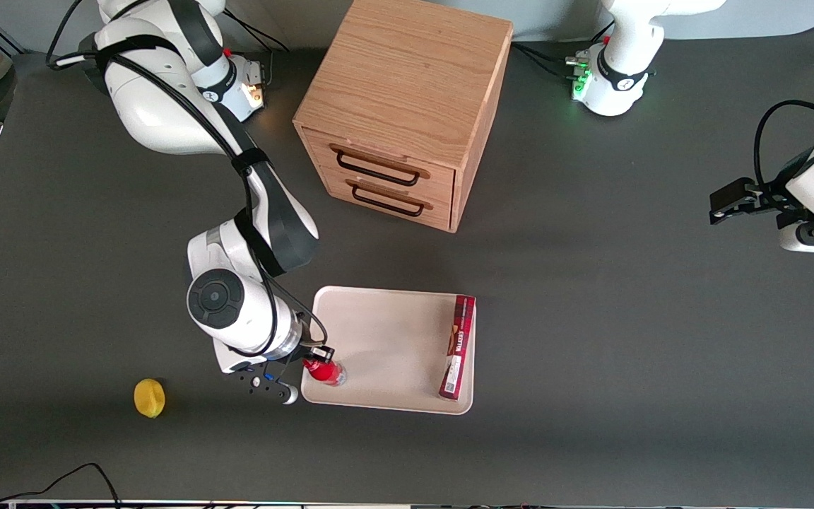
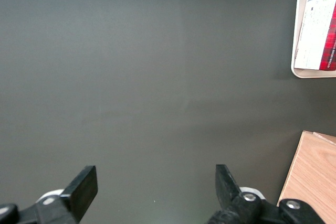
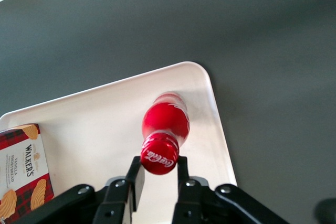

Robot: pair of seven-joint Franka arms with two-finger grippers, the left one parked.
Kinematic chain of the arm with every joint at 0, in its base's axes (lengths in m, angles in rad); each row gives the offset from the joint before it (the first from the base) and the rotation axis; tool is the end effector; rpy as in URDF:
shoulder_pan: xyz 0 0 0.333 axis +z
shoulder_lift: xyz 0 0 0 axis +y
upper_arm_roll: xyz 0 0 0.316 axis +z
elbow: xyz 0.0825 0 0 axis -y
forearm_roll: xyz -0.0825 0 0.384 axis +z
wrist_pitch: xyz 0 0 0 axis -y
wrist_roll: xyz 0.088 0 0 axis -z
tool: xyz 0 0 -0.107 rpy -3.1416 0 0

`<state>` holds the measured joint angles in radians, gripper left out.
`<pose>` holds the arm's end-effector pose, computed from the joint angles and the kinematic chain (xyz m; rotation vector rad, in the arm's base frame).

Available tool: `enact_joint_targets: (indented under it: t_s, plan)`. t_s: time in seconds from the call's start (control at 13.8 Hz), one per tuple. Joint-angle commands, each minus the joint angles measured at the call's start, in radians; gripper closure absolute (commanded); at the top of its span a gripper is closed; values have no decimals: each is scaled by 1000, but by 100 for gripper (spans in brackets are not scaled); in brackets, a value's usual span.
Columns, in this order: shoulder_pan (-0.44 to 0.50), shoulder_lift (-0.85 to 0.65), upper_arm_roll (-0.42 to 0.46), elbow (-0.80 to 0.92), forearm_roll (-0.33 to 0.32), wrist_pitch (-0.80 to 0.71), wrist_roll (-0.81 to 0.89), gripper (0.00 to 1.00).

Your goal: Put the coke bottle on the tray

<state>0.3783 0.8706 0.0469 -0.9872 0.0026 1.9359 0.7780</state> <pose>0.7182 0.3107 0.3446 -3.0124 0.5664 -0.0671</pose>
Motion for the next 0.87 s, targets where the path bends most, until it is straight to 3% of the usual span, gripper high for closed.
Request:
enact_joint_targets:
  t_s: [0.0,0.43,0.8]
  plan:
    - [16,15,-18,36,-30,-9,17,0]
    - [-18,-141,-2,-40,-24,-268,-34,0]
    - [-156,-629,54,-590,-21,-273,-232,0]
